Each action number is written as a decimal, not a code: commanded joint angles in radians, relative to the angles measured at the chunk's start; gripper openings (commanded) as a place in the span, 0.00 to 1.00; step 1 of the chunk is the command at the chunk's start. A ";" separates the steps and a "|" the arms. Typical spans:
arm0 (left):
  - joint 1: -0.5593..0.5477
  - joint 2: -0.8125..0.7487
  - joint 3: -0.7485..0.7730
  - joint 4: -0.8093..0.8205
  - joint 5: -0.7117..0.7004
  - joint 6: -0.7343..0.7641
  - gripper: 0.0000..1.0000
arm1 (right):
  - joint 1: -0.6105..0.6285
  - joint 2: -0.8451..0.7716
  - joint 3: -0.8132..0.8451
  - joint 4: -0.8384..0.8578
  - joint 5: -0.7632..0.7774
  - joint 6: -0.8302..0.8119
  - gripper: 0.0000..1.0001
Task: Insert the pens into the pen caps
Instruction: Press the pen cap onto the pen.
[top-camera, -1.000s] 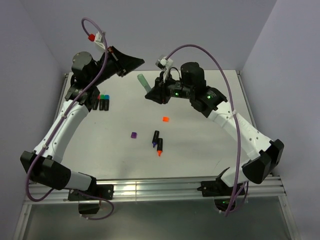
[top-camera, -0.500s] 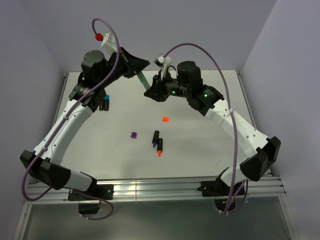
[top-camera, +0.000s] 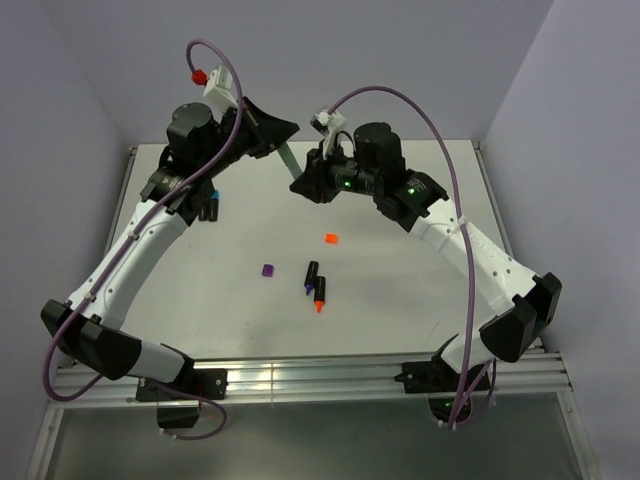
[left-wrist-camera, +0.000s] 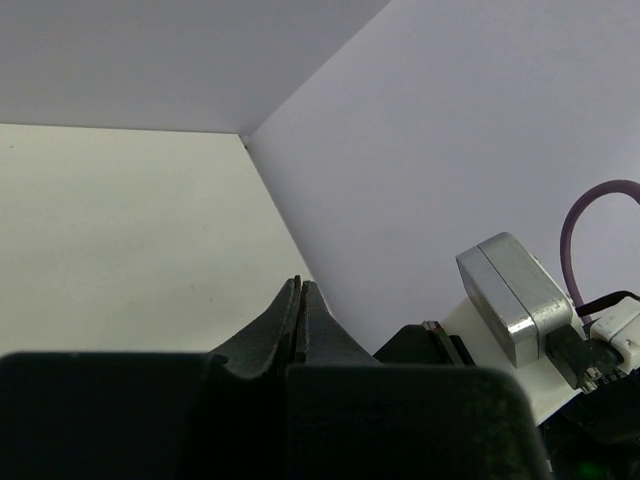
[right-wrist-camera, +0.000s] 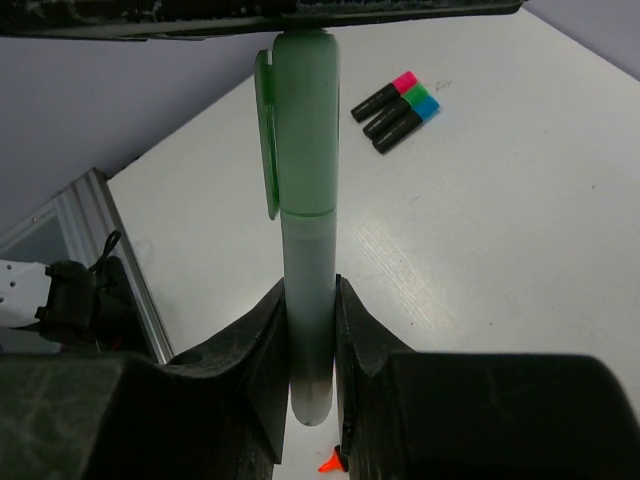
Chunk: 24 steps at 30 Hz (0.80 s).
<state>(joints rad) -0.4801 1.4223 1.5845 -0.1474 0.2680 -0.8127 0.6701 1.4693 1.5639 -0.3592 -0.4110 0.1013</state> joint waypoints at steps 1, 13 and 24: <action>-0.018 -0.013 -0.020 0.006 -0.012 0.020 0.00 | 0.008 0.003 0.067 0.023 0.031 0.035 0.00; -0.045 -0.031 -0.129 0.014 -0.012 -0.005 0.00 | 0.008 0.026 0.116 0.020 0.067 0.064 0.00; -0.064 -0.033 -0.202 0.058 0.069 -0.088 0.00 | 0.014 0.019 0.110 0.037 0.084 -0.026 0.00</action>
<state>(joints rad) -0.4992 1.4055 1.4231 -0.0433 0.2131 -0.8528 0.6720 1.5127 1.6009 -0.5110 -0.3511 0.1192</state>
